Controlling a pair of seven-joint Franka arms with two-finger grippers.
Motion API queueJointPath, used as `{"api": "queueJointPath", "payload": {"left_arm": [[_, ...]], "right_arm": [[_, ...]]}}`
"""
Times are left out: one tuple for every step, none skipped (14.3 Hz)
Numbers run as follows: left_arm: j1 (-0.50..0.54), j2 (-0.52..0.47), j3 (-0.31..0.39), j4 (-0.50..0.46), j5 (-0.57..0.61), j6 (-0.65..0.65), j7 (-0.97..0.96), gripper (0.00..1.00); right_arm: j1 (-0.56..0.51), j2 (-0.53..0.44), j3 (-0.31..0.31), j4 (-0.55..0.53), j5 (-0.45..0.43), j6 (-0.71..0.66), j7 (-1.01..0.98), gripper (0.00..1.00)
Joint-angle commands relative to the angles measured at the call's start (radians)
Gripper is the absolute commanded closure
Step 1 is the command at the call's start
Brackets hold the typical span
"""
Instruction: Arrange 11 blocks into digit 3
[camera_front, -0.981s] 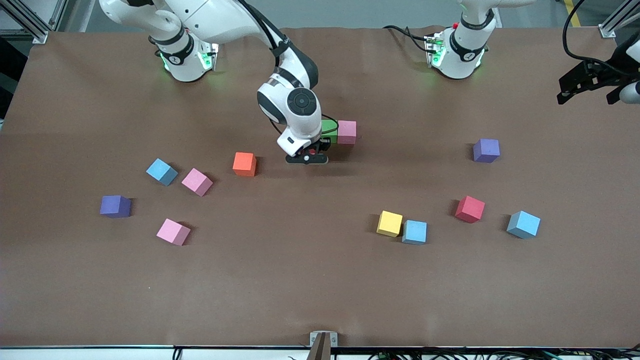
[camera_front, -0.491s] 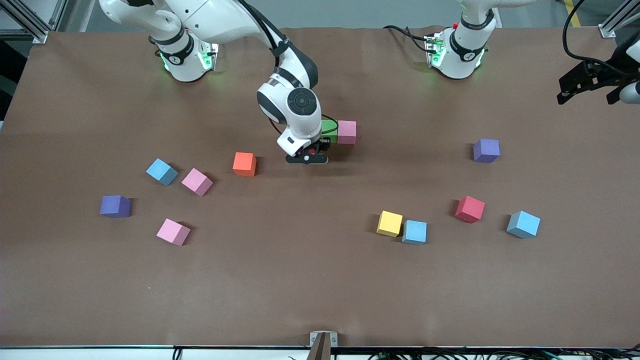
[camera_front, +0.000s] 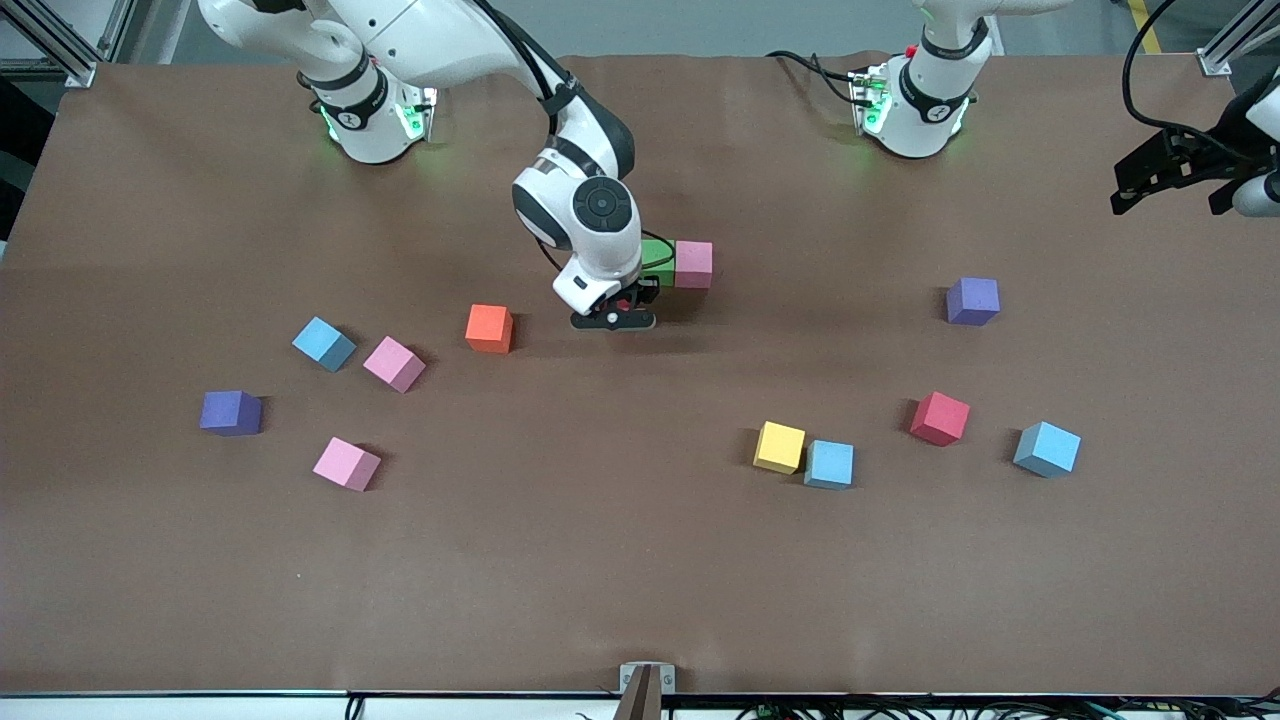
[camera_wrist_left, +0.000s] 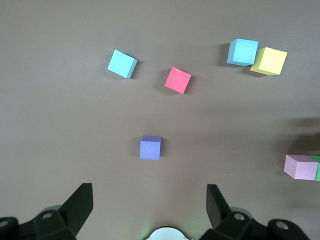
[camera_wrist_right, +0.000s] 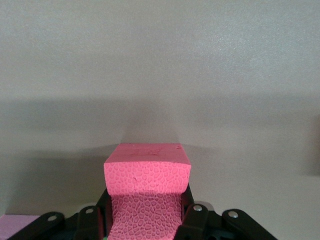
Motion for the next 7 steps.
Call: {"api": "queueJointPath", "payload": {"left_arm": [[0.005, 0.003, 0.000, 0.008, -0.020, 0.006, 0.011, 0.00], [0.005, 0.003, 0.000, 0.008, -0.022, 0.006, 0.011, 0.00], [0.005, 0.003, 0.002, 0.008, -0.022, 0.006, 0.011, 0.00], [0.005, 0.003, 0.000, 0.008, -0.022, 0.012, 0.011, 0.00], [0.005, 0.003, 0.000, 0.008, -0.023, 0.018, 0.011, 0.00], [0.005, 0.003, 0.000, 0.008, -0.024, 0.020, 0.011, 0.00], [0.005, 0.001, 0.000, 0.008, -0.036, 0.020, 0.011, 0.00]], "right_arm": [[-0.014, -0.036, 0.001, -0.044, -0.013, 0.013, -0.012, 0.58], [-0.014, -0.038, 0.001, -0.044, -0.013, 0.013, -0.012, 0.58], [-0.014, -0.038, 0.001, -0.044, -0.013, 0.011, -0.015, 0.58], [-0.015, -0.038, 0.001, -0.044, -0.013, 0.010, -0.015, 0.58], [-0.015, -0.038, 0.001, -0.044, -0.013, 0.010, -0.015, 0.58], [-0.014, -0.039, 0.001, -0.044, -0.011, 0.010, -0.013, 0.58], [-0.015, -0.039, 0.001, -0.044, -0.013, 0.008, -0.012, 0.58]]}}
